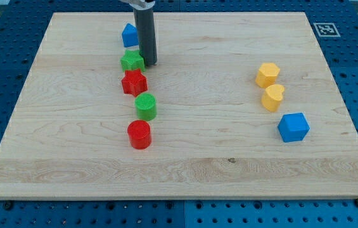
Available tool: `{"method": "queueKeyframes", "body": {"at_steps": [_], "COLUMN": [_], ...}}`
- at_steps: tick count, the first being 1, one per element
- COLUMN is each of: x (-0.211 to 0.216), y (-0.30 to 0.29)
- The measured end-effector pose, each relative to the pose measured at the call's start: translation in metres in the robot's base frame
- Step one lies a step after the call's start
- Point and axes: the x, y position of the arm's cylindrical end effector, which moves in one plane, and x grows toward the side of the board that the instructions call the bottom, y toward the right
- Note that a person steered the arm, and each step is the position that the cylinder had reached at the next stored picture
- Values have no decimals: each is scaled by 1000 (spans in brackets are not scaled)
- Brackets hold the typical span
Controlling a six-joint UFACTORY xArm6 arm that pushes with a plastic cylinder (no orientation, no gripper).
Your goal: Move the blue triangle towards the yellow hexagon
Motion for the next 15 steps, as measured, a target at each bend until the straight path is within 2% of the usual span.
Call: {"method": "queueKeyframes", "body": {"at_steps": [1, 3, 4, 5, 7, 9, 11, 12, 13, 15], "x": [-11, -22, -49, -64, -65, -91, -89, -76, -44, -2], "y": [-3, -71, -97, -93, -25, -4, 55, 66, 66, 102]}}
